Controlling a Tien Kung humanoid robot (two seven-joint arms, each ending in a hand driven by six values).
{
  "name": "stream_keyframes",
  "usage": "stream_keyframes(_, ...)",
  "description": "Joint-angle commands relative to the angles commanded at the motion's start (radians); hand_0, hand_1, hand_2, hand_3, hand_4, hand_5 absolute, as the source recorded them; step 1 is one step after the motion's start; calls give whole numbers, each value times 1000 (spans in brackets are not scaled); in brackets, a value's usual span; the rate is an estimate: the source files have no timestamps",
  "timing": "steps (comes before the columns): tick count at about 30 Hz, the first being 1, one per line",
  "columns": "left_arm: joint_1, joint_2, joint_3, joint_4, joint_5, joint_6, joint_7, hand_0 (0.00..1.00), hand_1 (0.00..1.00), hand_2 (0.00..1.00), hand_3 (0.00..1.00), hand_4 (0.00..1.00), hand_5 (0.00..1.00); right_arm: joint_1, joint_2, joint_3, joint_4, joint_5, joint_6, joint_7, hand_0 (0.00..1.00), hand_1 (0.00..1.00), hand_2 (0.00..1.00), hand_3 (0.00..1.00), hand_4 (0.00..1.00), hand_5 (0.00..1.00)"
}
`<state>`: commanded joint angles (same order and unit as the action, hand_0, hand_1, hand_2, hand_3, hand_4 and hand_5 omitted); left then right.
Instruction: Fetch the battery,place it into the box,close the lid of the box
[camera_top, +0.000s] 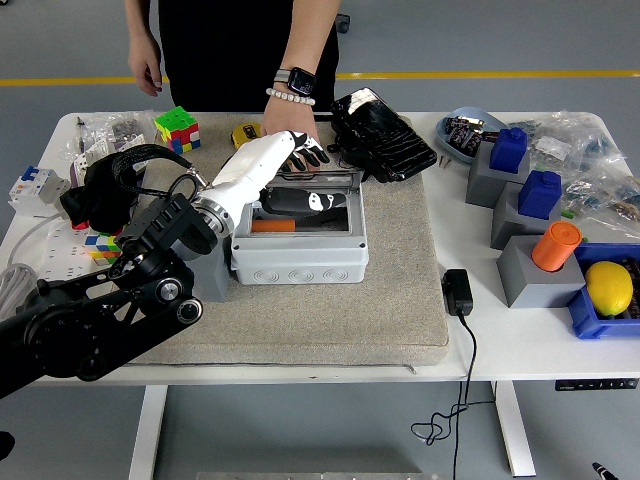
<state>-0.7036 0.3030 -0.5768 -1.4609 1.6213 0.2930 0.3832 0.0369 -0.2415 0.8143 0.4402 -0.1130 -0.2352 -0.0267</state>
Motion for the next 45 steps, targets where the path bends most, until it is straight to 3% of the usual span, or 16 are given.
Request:
stream_keyframes(6,7,0,22,-12,-54,-26,11,297,491,578,592,942,468,1,1,-1,1,0,0,1,577,642,645,535,857,398)
stream_keyframes(26,18,-18,67,38,-128,6,-48,300,487,572,592,932,459,0,1,-4,1,2,0,2,577,642,644,535,855,398)
stream_keyframes(34,29,-27,85,74,-268,67,-152,310,487,571,591,930,455,1,2,-9,1,3,0,2,577,642,645,535,856,398)
stream_keyframes(36,30,-30,91,90,-334,92,-205,310,487,571,591,930,455,1,2,-9,0,4,1,1,577,642,645,535,856,398)
stream_keyframes(37,31,-30,93,96,-366,99,-227,389,561,577,596,928,450,1,2,-9,1,4,1,1,577,642,644,535,855,398)
stream_keyframes(45,35,-38,98,136,-580,151,-387,415,580,578,597,927,447,1,2,-11,0,5,1,1,577,642,644,535,854,398)
